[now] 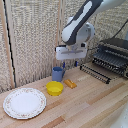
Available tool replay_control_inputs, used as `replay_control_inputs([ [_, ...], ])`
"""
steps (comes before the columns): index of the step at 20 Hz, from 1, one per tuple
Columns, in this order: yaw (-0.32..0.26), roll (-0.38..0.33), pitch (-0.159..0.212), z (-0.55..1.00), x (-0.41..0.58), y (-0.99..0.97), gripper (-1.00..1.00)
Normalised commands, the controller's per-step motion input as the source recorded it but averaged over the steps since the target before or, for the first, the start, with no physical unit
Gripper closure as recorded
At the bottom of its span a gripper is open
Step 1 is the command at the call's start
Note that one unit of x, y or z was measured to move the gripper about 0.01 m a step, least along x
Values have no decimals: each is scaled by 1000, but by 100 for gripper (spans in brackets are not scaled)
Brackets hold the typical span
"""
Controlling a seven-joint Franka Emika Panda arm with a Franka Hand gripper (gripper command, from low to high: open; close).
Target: Please guide your gripper toward the loaf. Carefully hold the bread using your gripper. Position the gripper over the white dish. Gently place the bread on the white dish.
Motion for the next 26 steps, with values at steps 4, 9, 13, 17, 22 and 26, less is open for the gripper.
replay_control_inputs([
  [4, 178, -97, 50, -434, 0, -267, -100],
  [9, 211, -105, 9, -349, 0, -75, -100],
  [13, 199, -108, -60, -265, 0, 0, -100],
  [17, 217, -92, -54, -233, 16, -16, -100],
  [22, 188, -107, -23, -222, 17, -14, -100],
  [26, 155, -88, 0, -134, 0, 0, -100],
])
